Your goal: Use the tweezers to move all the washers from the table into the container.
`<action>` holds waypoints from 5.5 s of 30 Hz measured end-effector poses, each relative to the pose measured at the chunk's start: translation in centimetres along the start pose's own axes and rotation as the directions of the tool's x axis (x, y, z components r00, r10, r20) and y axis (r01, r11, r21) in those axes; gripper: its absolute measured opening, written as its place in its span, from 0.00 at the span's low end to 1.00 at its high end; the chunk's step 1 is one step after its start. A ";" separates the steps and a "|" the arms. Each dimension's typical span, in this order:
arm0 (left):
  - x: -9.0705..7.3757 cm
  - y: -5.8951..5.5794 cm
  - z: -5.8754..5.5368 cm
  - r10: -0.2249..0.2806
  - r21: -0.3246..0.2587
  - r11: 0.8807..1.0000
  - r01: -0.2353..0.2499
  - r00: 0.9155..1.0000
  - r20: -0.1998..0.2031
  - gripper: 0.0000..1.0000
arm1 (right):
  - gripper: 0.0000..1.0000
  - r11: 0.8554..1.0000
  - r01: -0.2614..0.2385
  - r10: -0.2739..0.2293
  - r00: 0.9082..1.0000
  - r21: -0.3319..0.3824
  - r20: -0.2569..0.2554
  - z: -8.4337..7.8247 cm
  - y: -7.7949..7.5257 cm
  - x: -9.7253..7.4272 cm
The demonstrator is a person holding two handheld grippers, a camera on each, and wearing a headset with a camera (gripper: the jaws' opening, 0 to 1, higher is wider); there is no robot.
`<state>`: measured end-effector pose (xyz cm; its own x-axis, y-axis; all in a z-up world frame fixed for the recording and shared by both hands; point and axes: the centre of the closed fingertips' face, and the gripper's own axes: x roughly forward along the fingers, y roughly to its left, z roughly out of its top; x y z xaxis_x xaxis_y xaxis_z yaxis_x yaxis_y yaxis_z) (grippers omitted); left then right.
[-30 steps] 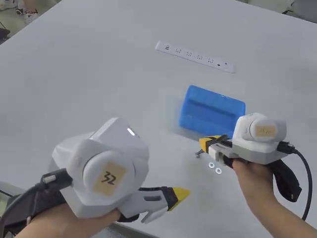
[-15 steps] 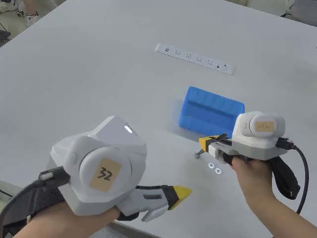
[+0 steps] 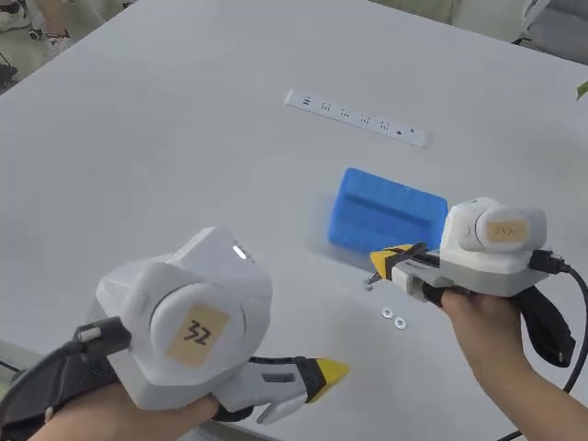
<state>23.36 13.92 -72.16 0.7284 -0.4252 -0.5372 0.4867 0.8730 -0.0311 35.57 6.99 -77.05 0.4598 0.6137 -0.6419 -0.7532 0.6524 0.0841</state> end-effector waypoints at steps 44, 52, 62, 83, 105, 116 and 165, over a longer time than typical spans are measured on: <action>1.4 -1.0 -2.1 -0.038 0.015 0.999 0.039 0.997 -0.070 0.99 | 0.04 0.998 0.054 -0.054 0.998 -0.018 -0.020 3.4 -5.3 7.7; 1.6 -1.5 -2.1 -0.054 0.023 0.998 0.056 0.996 -0.076 0.99 | 0.04 0.998 0.056 -0.059 0.995 -0.038 -0.078 1.9 -5.4 8.3; 1.5 -1.6 -2.6 -0.055 0.026 0.998 0.058 0.994 -0.092 0.99 | 0.04 0.998 0.053 -0.056 0.995 -0.032 -0.086 1.3 -5.6 8.5; 1.2 -1.3 -2.7 -0.040 0.057 0.997 0.046 0.994 -0.103 0.99 | 0.05 0.998 0.067 -0.067 0.998 0.003 -0.004 4.0 -5.9 6.3; 1.1 -1.2 -3.0 -0.044 0.075 0.996 0.053 0.993 -0.112 0.99 | 0.05 0.987 0.104 -0.131 0.964 0.125 0.233 7.0 -6.0 -4.5; 1.4 -1.3 -3.1 -0.047 0.083 0.995 0.057 0.992 -0.119 0.99 | 0.05 0.984 0.100 -0.126 0.975 0.145 0.185 3.8 -4.8 -4.6; 2.0 -2.0 -3.9 -0.055 0.124 0.990 0.073 0.988 -0.147 0.99 | 0.05 0.989 0.086 -0.076 0.993 0.117 -0.092 -6.3 -3.7 0.8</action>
<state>21.97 12.30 -76.43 0.6216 -0.4324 -0.6531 0.5948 0.8031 0.0344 35.73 2.25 -82.69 0.4700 0.5189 -0.7140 -0.6507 0.7503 0.1169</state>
